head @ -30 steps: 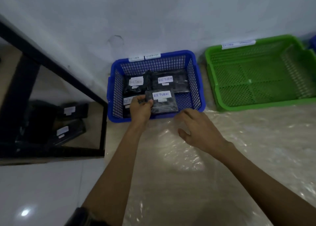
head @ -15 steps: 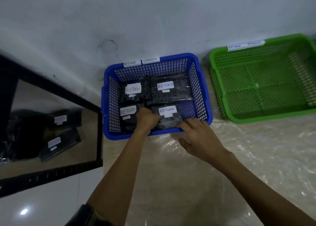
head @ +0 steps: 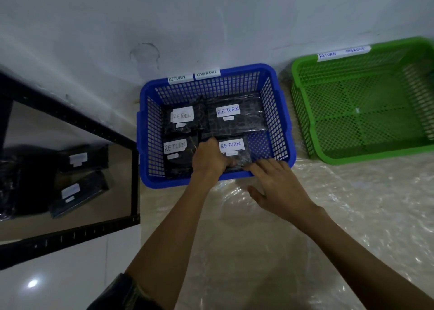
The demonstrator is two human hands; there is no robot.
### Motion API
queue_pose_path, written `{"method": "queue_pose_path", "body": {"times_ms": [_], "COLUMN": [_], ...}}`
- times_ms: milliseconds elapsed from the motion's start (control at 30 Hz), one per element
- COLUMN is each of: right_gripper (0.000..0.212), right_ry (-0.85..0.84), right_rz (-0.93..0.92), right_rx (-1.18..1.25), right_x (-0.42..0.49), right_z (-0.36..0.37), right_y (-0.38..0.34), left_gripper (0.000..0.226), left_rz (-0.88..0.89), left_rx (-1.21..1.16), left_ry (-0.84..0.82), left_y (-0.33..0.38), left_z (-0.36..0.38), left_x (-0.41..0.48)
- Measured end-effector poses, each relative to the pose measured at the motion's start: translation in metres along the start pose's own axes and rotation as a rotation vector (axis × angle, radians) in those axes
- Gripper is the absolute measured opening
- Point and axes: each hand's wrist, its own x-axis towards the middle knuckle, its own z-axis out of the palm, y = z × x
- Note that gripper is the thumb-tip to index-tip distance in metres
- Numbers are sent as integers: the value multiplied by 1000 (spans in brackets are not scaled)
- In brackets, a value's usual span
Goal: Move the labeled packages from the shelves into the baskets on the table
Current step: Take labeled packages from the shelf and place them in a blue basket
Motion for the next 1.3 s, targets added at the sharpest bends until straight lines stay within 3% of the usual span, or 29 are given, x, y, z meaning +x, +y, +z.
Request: {"method": "queue_pose_path", "body": {"times_ms": [200, 367, 633, 900, 1300], "right_gripper": [41, 45, 51, 56, 62], "right_ry": [10, -1, -26, -55, 92], "right_rz": [-12, -13, 4, 20, -58], "right_rx": [2, 7, -17, -5, -38], "right_x": [-2, -5, -8, -9, -68], "right_z": [0, -2, -2, -12, -73], "right_y": [-1, -2, -7, -13, -73], "left_gripper": [50, 30, 19, 14, 17], "left_rz": [-26, -9, 107, 277, 424], "left_rx": [33, 50, -130, -256, -398], "left_ry": [3, 47, 144, 106, 305], "left_y": [2, 0, -12, -20, -47], "left_z": [-1, -3, -7, -21, -76], "left_x": [-3, -7, -17, -38, -174]}}
